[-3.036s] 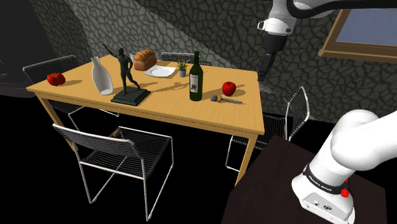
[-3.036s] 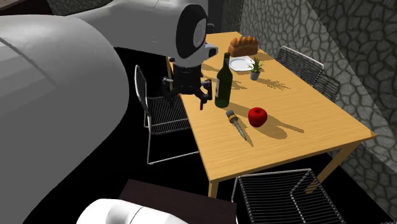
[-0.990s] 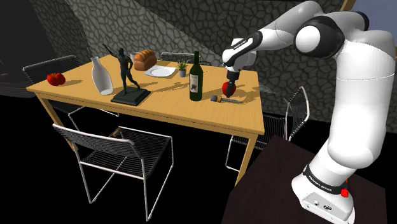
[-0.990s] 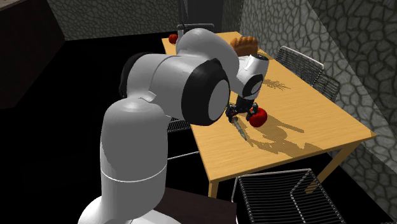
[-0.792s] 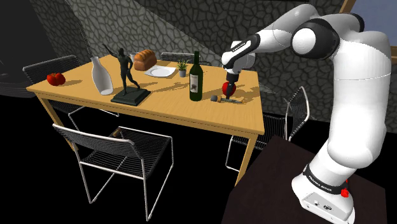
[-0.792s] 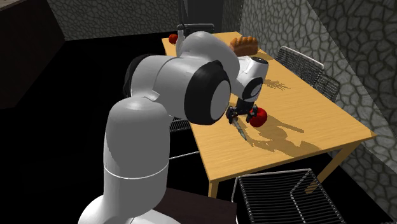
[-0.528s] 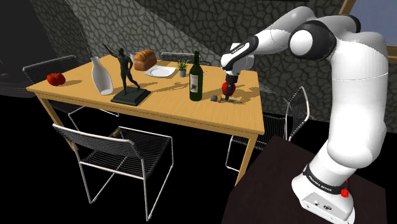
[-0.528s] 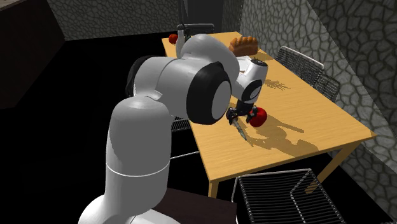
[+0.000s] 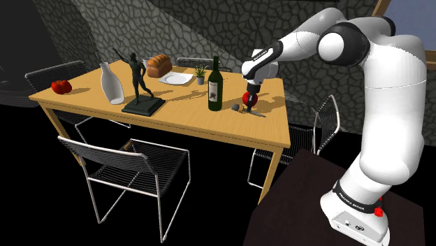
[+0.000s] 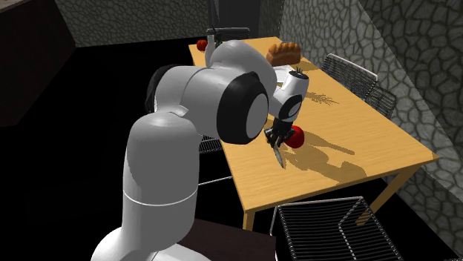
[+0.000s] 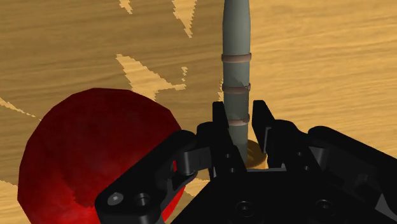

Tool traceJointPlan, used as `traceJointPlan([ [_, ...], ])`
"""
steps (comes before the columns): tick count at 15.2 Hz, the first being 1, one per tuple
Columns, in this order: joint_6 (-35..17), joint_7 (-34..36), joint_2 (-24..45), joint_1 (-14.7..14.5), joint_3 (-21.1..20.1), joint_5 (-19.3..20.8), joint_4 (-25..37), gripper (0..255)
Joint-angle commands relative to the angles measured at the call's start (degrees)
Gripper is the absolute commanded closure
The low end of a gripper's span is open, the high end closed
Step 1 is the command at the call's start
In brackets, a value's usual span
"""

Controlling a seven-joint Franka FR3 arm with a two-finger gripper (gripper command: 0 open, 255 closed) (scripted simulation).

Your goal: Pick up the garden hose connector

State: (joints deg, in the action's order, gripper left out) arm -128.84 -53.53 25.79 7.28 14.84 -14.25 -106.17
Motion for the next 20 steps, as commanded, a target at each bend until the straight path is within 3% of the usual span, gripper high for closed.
traceJointPlan([
  [1,-0.16,-0.07,0.51,0.35,0.34,0.09,-0.46,255],
  [20,8.95,1.78,-4.84,-0.03,1.55,2.63,3.57,255],
])
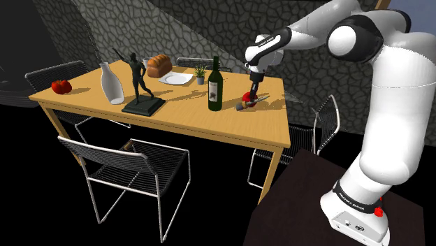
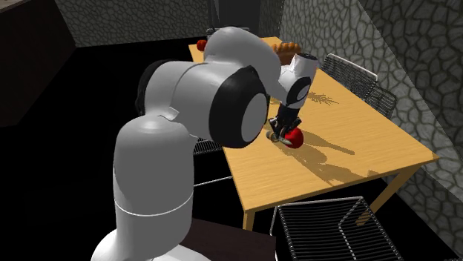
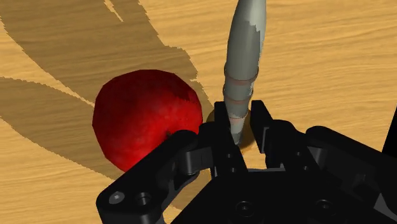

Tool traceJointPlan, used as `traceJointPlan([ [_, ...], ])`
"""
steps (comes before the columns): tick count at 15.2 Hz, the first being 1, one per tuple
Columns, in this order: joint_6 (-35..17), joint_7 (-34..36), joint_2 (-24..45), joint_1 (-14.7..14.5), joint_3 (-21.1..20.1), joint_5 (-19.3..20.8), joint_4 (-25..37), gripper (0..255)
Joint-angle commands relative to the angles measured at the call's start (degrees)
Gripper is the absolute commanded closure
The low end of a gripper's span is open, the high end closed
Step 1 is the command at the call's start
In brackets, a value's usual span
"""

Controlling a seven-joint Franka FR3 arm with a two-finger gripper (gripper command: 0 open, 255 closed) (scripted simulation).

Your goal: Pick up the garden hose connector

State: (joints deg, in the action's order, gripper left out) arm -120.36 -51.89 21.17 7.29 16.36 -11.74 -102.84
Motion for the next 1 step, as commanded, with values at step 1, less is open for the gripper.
traceJointPlan([
  [1,0.47,0.14,-0.22,-0.04,0.04,0.12,0.25,255],
])
